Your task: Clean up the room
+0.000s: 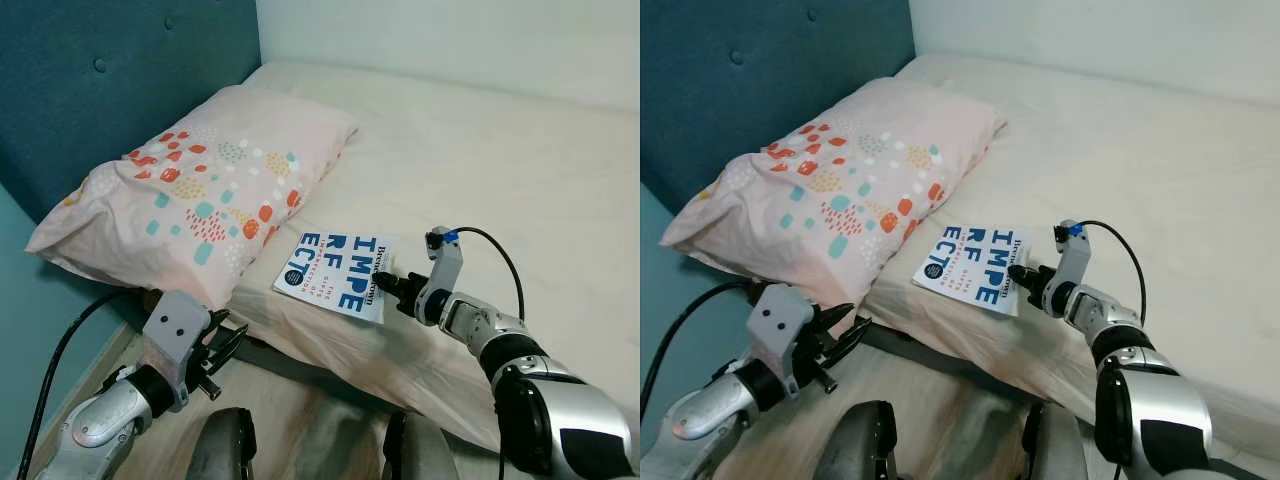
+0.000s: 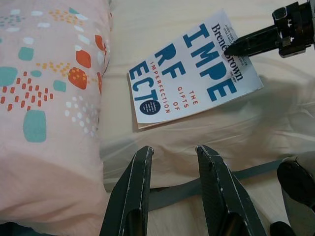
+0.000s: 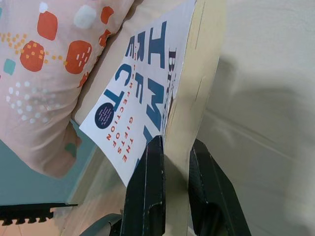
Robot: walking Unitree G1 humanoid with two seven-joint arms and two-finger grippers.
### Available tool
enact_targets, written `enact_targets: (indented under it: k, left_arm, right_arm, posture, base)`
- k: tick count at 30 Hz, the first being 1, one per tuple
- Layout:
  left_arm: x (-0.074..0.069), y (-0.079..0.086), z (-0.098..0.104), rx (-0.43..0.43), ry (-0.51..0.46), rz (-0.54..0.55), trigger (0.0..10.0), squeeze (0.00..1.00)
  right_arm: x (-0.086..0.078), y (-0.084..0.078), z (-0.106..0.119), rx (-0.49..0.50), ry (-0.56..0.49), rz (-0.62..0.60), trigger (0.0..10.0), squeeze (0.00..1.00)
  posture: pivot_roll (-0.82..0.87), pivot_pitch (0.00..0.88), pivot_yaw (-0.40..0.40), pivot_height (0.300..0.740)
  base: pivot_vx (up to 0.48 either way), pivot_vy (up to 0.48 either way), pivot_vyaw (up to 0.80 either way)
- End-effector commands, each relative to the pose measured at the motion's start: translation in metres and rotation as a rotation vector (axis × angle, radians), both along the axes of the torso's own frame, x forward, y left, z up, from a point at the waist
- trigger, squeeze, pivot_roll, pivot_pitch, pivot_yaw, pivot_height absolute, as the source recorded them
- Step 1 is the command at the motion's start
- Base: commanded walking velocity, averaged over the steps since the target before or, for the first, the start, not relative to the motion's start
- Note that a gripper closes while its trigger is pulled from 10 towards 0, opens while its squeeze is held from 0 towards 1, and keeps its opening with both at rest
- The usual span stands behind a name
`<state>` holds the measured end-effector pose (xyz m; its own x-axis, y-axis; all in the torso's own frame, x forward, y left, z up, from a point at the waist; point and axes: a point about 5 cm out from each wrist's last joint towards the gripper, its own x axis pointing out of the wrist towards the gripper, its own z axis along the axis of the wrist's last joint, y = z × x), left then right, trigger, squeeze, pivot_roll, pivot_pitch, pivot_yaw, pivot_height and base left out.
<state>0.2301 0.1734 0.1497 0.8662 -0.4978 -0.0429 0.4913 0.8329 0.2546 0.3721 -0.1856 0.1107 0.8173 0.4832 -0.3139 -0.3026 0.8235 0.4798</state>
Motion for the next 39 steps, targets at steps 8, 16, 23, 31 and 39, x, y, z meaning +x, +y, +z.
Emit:
enact_targets:
  k: [8,16,23,31,39]
  left_arm:
    - [-0.003,0.002,0.001,0.018,0.015,-0.015,10.0,0.00]
    - [-0.002,0.007,0.003,0.031,0.017,-0.019,10.0,0.00]
    - [-0.004,0.006,0.002,0.029,0.021,-0.020,10.0,0.00]
    - [-0.005,0.006,0.002,0.035,0.023,-0.031,10.0,0.00]
    - [-0.006,0.004,0.002,0.042,0.028,-0.044,10.0,0.00]
  right_arm:
    - [0.000,-0.001,0.002,-0.009,-0.006,0.026,10.0,0.00]
    - [0.003,-0.011,0.015,0.022,-0.046,0.032,10.0,0.00]
    - [0.004,-0.022,0.022,0.022,-0.068,0.024,10.0,0.00]
    - [0.002,-0.023,0.021,0.025,-0.067,0.070,10.0,0.00]
    - [-0.001,-0.022,0.017,0.021,-0.057,0.090,10.0,0.00]
  posture:
    - [0.28,0.236,-0.024,0.575]
    - [0.29,0.238,-0.022,0.575]
    - [0.28,0.233,-0.024,0.575]
    - [0.28,0.232,-0.021,0.575]
    - [0.29,0.232,-0.016,0.575]
  base:
    - [0.000,0.000,0.00]
    - [0.000,0.000,0.00]
    - [0.000,0.000,0.00]
    - [0.000,0.000,0.00]
    - [0.000,0.000,0.00]
